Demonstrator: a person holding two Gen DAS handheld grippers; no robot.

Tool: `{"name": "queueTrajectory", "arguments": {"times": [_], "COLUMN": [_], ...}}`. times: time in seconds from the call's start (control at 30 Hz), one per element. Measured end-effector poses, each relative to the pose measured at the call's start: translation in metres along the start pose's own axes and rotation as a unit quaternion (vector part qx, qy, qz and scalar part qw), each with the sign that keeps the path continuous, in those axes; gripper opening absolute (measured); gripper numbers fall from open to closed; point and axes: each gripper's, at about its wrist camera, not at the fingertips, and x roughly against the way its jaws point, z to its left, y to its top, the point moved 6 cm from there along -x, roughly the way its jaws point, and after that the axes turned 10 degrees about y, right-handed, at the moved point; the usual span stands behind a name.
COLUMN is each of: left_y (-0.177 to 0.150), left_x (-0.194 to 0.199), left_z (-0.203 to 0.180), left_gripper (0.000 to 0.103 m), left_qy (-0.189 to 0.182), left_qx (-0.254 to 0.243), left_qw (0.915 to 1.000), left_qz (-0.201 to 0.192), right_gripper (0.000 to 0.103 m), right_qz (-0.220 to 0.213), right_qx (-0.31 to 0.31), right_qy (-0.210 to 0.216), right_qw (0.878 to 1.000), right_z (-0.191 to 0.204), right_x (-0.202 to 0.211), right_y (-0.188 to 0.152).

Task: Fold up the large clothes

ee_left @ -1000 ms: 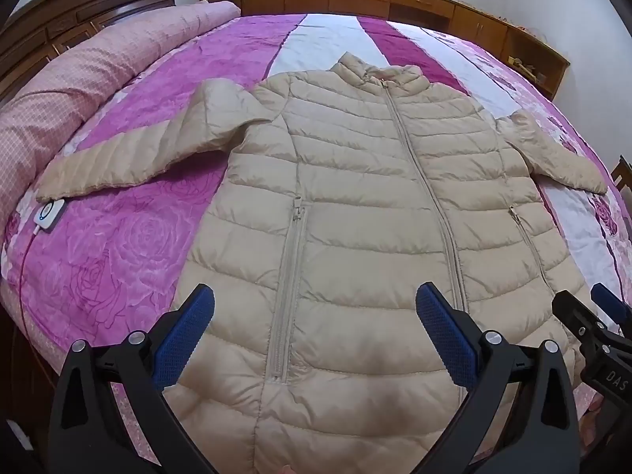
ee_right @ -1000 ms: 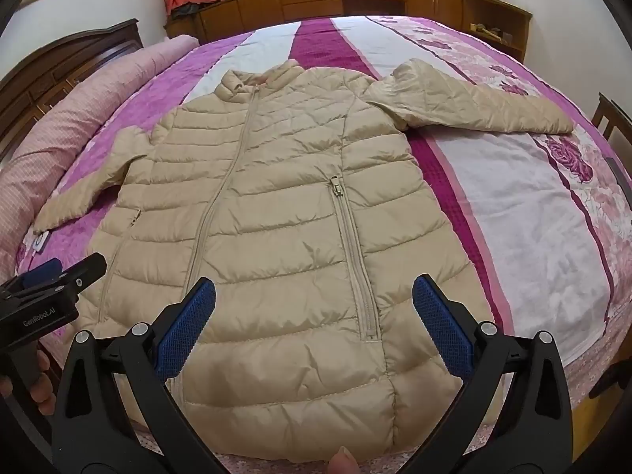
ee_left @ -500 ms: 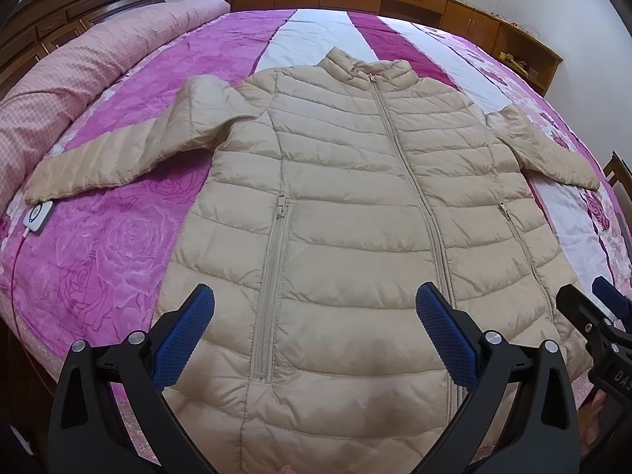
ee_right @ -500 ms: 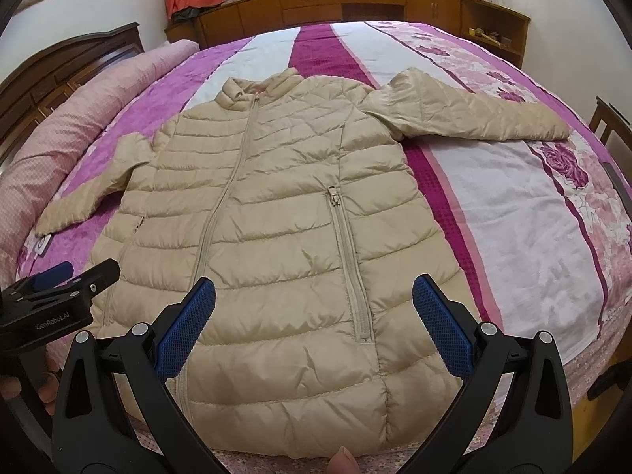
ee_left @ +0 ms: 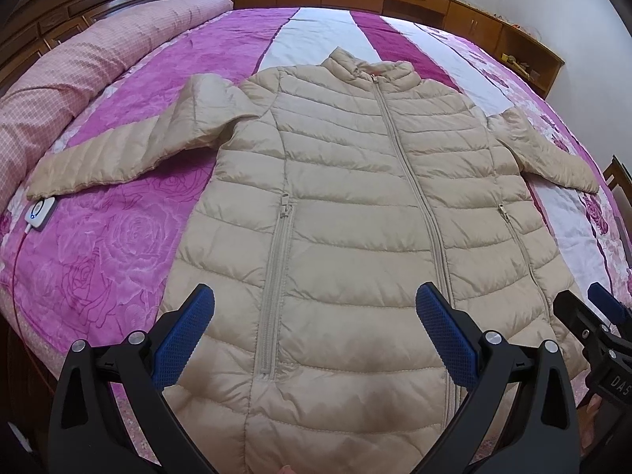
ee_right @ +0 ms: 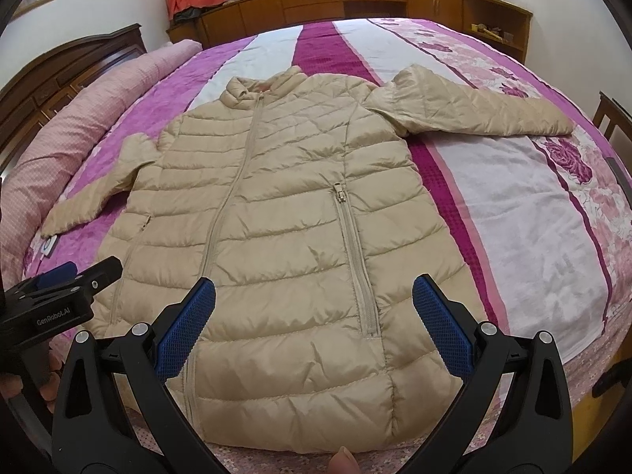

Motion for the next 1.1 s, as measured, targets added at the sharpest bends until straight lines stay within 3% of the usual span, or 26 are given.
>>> {"name": "queueTrajectory", "arguments": {"times": [0.73,1.1], "left_y": [0.002,0.021], "left_x": [0.014,0.007], "left_z": [0.002,-0.005], "left_gripper": [0.098,0.098], "left_qy": [-0.011,-0.004], "left_qx": [-0.001,-0.004], "left_qw": [0.9999,0.9999], "left_qz": [0.006,0.010], "right_gripper": [0.100,0.100], "right_qz": [0.010,0.011], "right_qx": [-0.002,-0.031], "right_qy": [0.012,0.010], "right_qw": [1.000,0.999], "right_z": [0.003,-0.043], "right_x": [0.008,-0.001], "right_y": [-0.001,0.024]}}
